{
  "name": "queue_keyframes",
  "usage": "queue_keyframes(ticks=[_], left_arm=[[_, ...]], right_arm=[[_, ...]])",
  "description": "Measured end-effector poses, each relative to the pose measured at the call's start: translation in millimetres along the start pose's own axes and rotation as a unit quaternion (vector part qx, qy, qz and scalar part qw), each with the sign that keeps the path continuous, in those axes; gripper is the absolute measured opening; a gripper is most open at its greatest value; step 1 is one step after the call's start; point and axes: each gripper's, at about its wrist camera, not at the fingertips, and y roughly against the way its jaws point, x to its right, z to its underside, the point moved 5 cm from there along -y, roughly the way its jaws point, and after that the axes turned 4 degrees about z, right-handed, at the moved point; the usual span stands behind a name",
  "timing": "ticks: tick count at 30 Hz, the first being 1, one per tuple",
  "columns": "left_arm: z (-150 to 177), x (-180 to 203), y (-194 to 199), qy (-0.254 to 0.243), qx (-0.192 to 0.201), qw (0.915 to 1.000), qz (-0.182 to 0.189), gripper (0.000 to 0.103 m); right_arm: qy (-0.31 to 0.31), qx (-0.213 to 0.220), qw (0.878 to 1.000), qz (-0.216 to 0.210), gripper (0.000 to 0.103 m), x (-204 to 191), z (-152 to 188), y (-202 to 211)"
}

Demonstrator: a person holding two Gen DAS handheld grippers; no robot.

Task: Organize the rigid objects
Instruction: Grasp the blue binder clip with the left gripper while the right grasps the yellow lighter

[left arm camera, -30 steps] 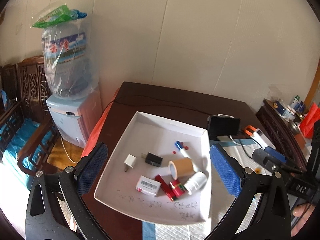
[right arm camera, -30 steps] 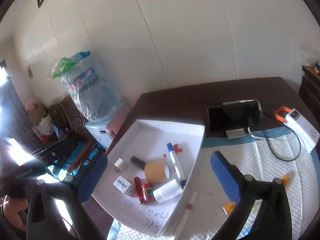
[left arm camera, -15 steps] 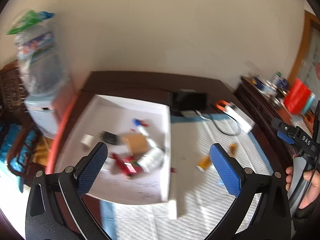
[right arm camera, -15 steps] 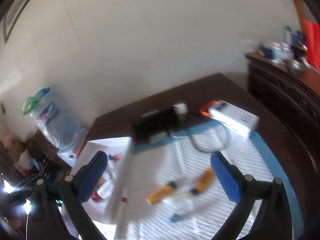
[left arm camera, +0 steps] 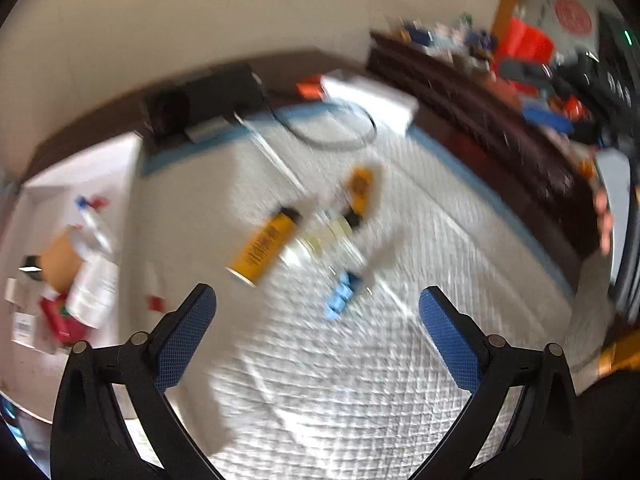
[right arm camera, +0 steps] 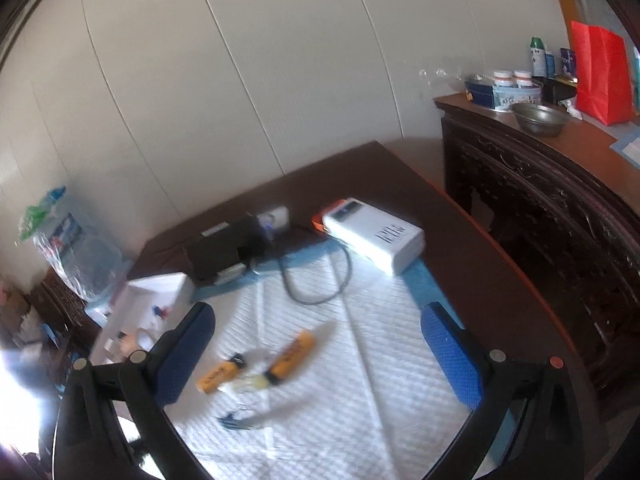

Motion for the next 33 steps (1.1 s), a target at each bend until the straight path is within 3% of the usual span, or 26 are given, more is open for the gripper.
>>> queue_keyframes(ticks=[3,7,12,13,17,19,23,26,29,33], left_arm=[[4,6,-19,0.003,-0.017,0.9998,0.012,0.076],[-1,9,-30,-0.001,-0.022,0.9996,0.016,0.075],[-3,16,-39,-0.025,-0.028,0.9992,0.012,0.074],[-3,15,-40,-0.025,-0.030,0.9992,0.011,0.069],[-1,10,-46,-0.011,-0.040,0.9990,0.017,0.065],[-1,10,-48,-0.008,-0.043,0.9988,0.023,0.056],[-4,12,-55,-0.012,-0.046,0.9985,0.026,0.051],[-4,16,-62,-0.016,-0.056,0.9979,0.027,0.032],[-3,18,-65,-0.016,-0.054,0.9979,0.033,0.032],[-2,18,-63,-0.009,-0.050,0.9982,0.031,0.031]], right_arm=[[0.047,-0.046,0.998,-0.019,0.103,1,11,-27],[0.154,-0.082,0.984,-0.031,0.103,-16,36,-61],[0.271,-0.100,0.956,-0.054,0.103,-46,61,-98],[0.282,-0.102,0.952,-0.059,0.103,-50,62,-105],[0.309,-0.117,0.940,-0.087,0.103,-60,69,-121],[0.323,-0.121,0.933,-0.097,0.103,-64,71,-125],[0.343,-0.129,0.924,-0.111,0.102,-71,77,-134],[0.346,-0.141,0.920,-0.121,0.094,-75,81,-140],[0.359,-0.138,0.915,-0.120,0.081,-78,85,-142],[0.349,-0.139,0.920,-0.112,0.081,-75,84,-140]])
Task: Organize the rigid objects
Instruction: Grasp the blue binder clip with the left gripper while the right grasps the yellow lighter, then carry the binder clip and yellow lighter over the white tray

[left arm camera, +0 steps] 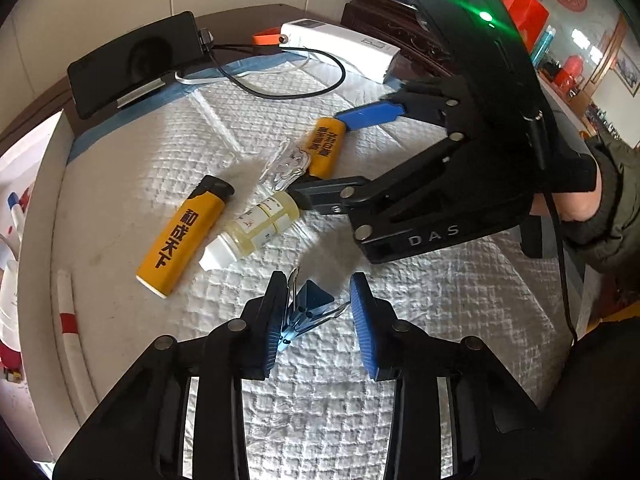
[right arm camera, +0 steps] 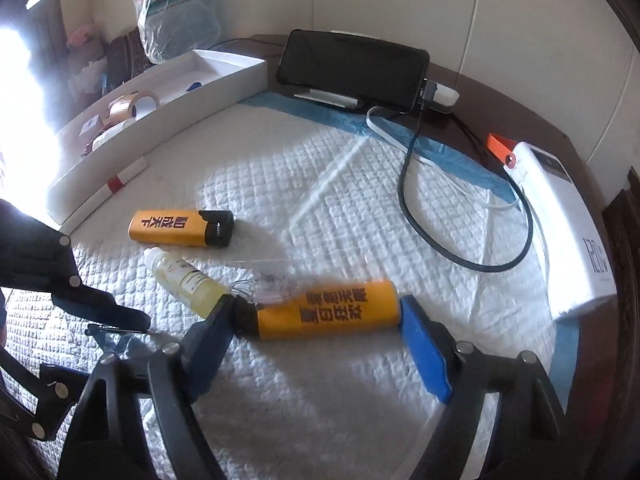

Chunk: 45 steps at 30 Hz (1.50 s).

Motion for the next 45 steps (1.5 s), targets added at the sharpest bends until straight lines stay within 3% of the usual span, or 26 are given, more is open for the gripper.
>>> queue_keyframes(ticks=[5,9,17,24,29,33,36,45], left_arm=[[-3,-9,13,0.019,0.010,0.9991,-0.035,0.031],[-13,-15,41,0.031,0.042,0.9966,-0.064,0.032],[-30,-24,117,0.050,0.121,0.9863,-0.100,0.032],[-35,-41,191,0.091,0.184,0.9691,-0.136,0.032],[-31,-60,260,0.123,0.242,0.9452,-0.181,0.032],[-16,-75,285,0.141,0.260,0.9336,-0.202,0.032],[-8,-85,296,0.149,0.267,0.9292,-0.208,0.032],[10,-102,316,0.158,0.276,0.9245,-0.210,0.032]], right_arm=[[-0.062,0.024,0.998,0.009,0.081,15,0,24],[-0.101,0.069,0.992,0.021,0.081,29,-8,63],[-0.172,0.183,0.968,0.012,0.081,45,-42,157],[-0.165,0.277,0.946,0.006,0.081,24,-78,232],[-0.170,0.348,0.922,0.003,0.081,22,-103,288],[-0.188,0.365,0.912,-0.014,0.081,10,-108,301],[-0.187,0.361,0.913,-0.025,0.081,-5,-112,294],[-0.179,0.352,0.918,-0.031,0.081,-30,-121,288]])
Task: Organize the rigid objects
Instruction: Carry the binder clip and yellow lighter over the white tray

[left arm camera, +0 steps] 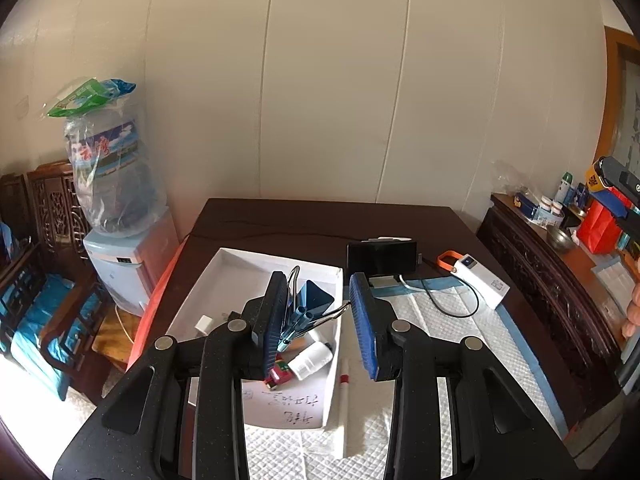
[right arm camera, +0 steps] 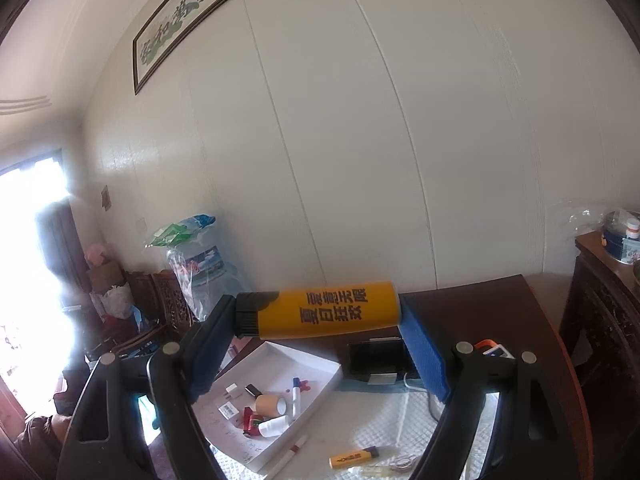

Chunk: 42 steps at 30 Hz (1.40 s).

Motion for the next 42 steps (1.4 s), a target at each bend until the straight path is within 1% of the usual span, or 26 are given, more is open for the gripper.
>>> queue_keyframes(ticks=[8,16,29,35,42], left_arm=[[1,-21,10,0.005,0.003,1.0000,-0.003,0.032],[5,-39,14,0.008,-0.002,0.9999,-0.006,0.032],[9,-81,15,0.013,-0.012,0.9998,-0.014,0.032],[10,-98,9,0.015,-0.016,0.9997,-0.011,0.032],[8,-110,-10,0.016,-0.025,0.9995,0.002,0.032]], right_arm=[[0.011,-0.014,1.000,-0.018,0.081,-31,7,-10],[0.012,-0.029,0.999,-0.026,0.081,-49,14,-20],[0.004,-0.050,0.998,-0.041,0.081,-78,29,-45],[0.002,-0.060,0.997,-0.044,0.081,-92,36,-59],[0.003,-0.074,0.997,-0.038,0.081,-99,43,-74]])
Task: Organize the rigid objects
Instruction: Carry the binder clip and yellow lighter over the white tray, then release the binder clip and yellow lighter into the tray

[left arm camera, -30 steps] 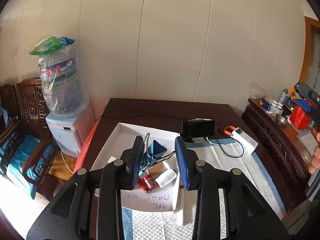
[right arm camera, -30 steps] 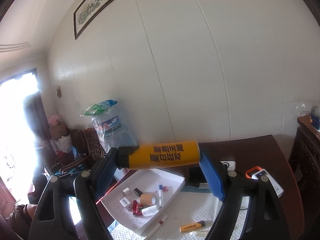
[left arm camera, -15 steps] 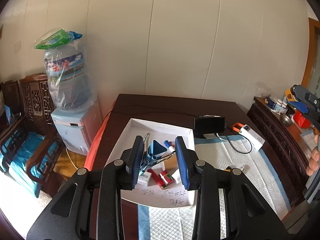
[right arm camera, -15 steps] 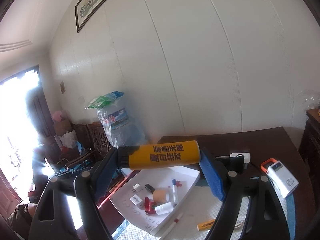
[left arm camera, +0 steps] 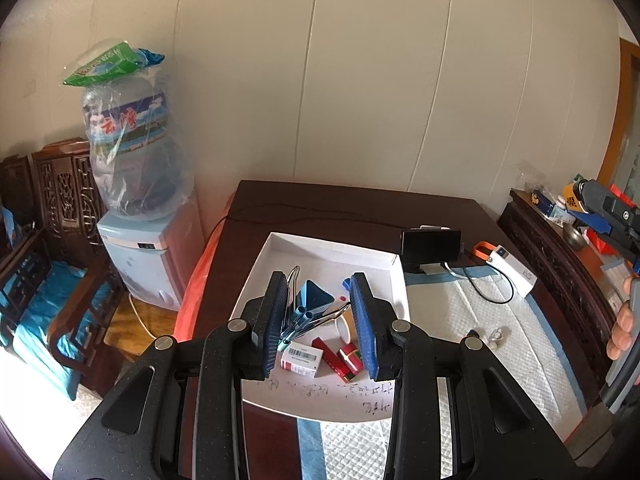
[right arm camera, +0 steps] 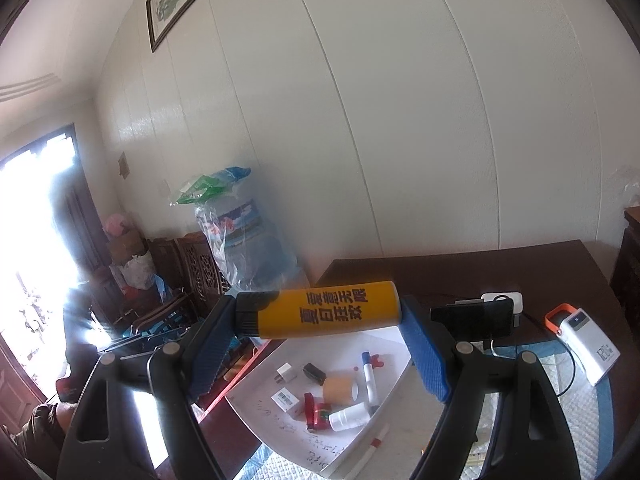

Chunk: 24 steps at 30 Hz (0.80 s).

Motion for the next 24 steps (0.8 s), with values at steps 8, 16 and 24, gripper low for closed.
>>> queue_keyframes(ticks=[8,16,24], left_arm=[[2,-9,-36,0.012,-0.022,0.9995,0.019,0.032],[11,-22,-90,0.023,-0.068,0.9971,0.022,0.032],[47,-22,-155,0.034,-0.148,0.9878,0.034,0.032]], right_arm=[[-0.003,-0.034,0.999,0.015,0.081,3,8,-29],[0.000,-0.098,0.995,0.024,0.081,14,35,-88],[0.009,-0.188,0.982,0.027,0.081,18,88,-164]])
